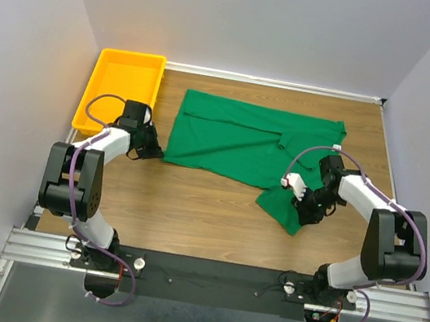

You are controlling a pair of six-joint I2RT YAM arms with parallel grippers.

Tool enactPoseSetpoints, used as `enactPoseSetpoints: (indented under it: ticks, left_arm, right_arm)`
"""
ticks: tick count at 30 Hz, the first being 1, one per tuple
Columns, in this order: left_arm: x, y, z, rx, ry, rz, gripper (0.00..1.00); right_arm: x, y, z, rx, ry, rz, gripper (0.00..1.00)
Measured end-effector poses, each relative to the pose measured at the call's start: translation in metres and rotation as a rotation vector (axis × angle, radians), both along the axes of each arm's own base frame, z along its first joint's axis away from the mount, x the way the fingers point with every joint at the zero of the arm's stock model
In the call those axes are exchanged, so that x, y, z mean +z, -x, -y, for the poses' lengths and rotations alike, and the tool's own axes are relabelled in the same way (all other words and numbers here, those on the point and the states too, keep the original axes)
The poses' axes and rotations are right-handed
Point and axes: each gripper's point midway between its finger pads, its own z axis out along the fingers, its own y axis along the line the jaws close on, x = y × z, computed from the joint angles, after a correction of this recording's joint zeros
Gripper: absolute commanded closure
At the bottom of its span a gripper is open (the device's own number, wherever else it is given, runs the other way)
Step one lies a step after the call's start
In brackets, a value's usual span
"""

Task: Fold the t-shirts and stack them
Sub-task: Fold the tshirt

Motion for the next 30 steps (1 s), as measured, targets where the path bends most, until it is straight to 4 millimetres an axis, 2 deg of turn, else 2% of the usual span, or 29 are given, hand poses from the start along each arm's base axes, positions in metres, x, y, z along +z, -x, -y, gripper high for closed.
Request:
enactPoseSetpoints:
  ticks: [3, 8, 12, 14, 17, 20, 22, 24, 28, 30]
  left_arm:
    - [0.000, 0.000, 0.000, -0.001, 0.001, 0.000, 1.00]
    - [0.000, 0.000, 0.001, -0.003, 0.004, 0.001, 1.00]
    - [0.001, 0.000, 0.001, -0.005, 0.007, 0.001, 1.00]
    - [0.001, 0.000, 0.002, -0.006, 0.009, 0.001, 1.00]
    - [0.001, 0.000, 0.002, -0.007, 0.010, 0.001, 1.00]
    - [0.001, 0.000, 0.002, -0.007, 0.010, 0.001, 1.00]
    - [0.001, 0.000, 0.002, -0.007, 0.010, 0.001, 1.00]
    - [0.001, 0.000, 0.002, -0.007, 0.010, 0.001, 1.00]
    - [0.001, 0.000, 0.002, -0.007, 0.010, 0.001, 1.00]
    - [0.001, 0.000, 0.002, -0.007, 0.010, 0.001, 1.00]
  right_arm:
    - [0.000, 0.000, 0.004, -0.006, 0.020, 0.016, 0.86]
    - [0.000, 0.002, 0.024, -0.020, 0.114, 0.050, 0.86]
    - [0.001, -0.004, 0.045, -0.047, 0.189, 0.072, 0.65]
    - [0.002, -0.006, 0.050, -0.049, 0.207, 0.083, 0.61]
    - [0.012, -0.009, 0.049, -0.009, 0.191, 0.100, 0.60]
    - [0.031, -0.010, 0.041, 0.085, 0.136, 0.142, 0.60]
    - [0.037, -0.004, 0.037, 0.153, 0.113, 0.159, 0.62]
    - [0.040, 0.009, 0.034, 0.250, 0.087, 0.163, 0.65]
    - [0.030, 0.038, 0.033, 0.363, 0.057, 0.123, 0.69]
    - [0.026, 0.044, 0.033, 0.394, 0.047, 0.110, 0.69]
